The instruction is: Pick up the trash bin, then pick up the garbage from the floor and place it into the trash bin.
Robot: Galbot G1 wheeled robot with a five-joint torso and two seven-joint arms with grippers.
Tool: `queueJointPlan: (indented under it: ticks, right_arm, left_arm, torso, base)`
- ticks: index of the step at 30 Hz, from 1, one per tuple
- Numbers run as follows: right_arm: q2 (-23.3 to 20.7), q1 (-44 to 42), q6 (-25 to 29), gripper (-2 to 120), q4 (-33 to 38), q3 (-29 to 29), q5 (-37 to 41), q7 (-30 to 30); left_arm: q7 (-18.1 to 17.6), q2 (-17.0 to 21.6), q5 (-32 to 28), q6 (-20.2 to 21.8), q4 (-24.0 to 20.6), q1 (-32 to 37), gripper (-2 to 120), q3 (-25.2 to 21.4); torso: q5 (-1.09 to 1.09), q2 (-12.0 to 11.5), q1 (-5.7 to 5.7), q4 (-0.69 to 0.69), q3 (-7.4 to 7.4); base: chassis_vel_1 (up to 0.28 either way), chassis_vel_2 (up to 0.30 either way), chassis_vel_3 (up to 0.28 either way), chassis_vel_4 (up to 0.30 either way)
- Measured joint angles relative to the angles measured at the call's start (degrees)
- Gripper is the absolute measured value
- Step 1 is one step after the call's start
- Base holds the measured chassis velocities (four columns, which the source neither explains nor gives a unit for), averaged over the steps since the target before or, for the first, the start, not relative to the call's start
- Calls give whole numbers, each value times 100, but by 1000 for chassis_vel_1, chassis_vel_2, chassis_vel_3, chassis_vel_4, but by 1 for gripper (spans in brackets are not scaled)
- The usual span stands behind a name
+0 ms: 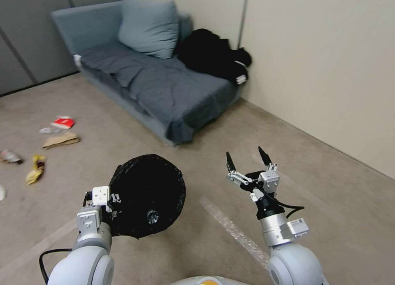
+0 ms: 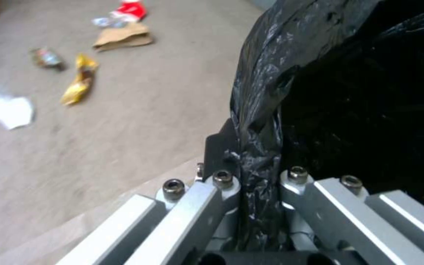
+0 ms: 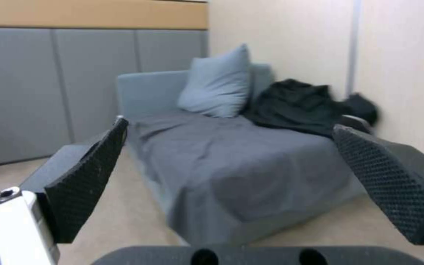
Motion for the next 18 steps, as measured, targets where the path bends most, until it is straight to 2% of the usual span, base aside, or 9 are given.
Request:
queueJointPlan:
  ticks: [18]
  right_arm:
    - [-24, 105, -47, 100, -46, -51, 3, -41]
  left_arm:
    - [9, -18, 23, -15, 19, 4, 1, -7]
  torso:
    - [0, 0, 0, 0, 0]
  base:
    - [125, 128, 129, 122]
